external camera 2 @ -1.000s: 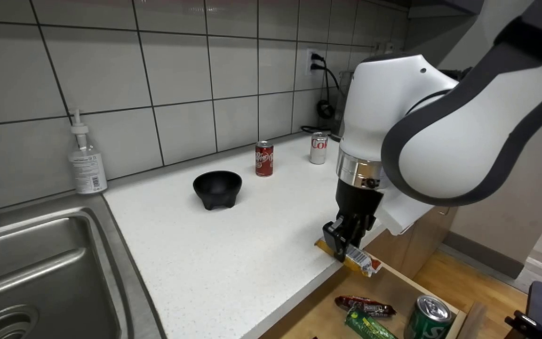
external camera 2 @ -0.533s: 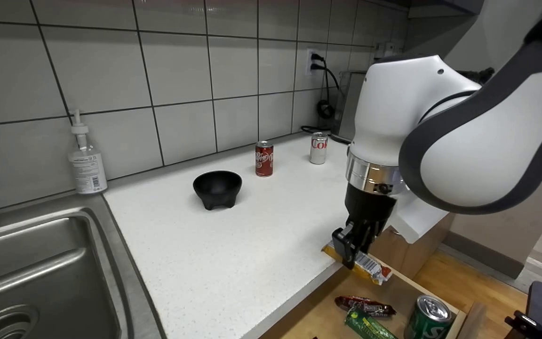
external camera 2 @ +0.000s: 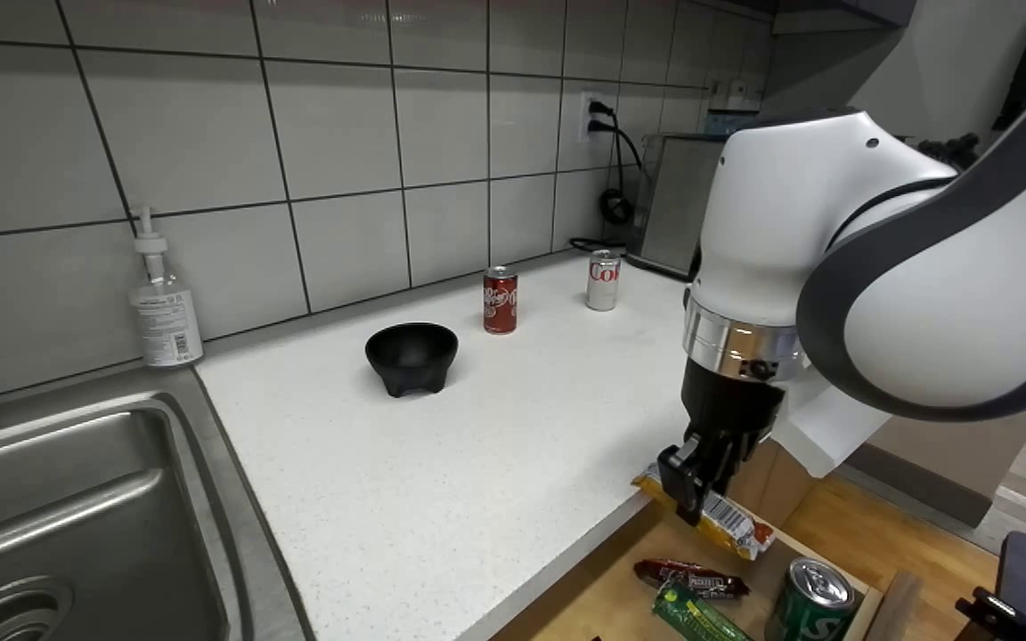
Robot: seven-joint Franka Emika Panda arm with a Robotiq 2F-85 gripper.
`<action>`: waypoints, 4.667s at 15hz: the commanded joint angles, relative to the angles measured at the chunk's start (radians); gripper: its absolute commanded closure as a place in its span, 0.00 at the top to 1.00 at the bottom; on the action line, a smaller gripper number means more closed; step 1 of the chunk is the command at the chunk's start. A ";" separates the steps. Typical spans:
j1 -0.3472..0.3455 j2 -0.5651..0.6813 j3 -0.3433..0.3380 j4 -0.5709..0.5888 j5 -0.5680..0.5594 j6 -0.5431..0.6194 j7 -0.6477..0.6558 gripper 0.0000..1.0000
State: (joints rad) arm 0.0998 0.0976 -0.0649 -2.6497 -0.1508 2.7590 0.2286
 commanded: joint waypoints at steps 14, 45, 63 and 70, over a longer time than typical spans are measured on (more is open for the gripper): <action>-0.020 -0.052 0.016 -0.097 -0.022 0.027 0.080 0.17; -0.050 0.007 0.077 0.053 0.262 -0.533 -0.382 1.00; -0.089 0.168 0.086 0.135 0.309 -0.697 -0.479 1.00; -0.089 0.182 0.086 0.130 0.298 -0.709 -0.473 1.00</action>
State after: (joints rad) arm 0.0402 0.2738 0.0014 -2.5374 0.1458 2.0935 -0.2279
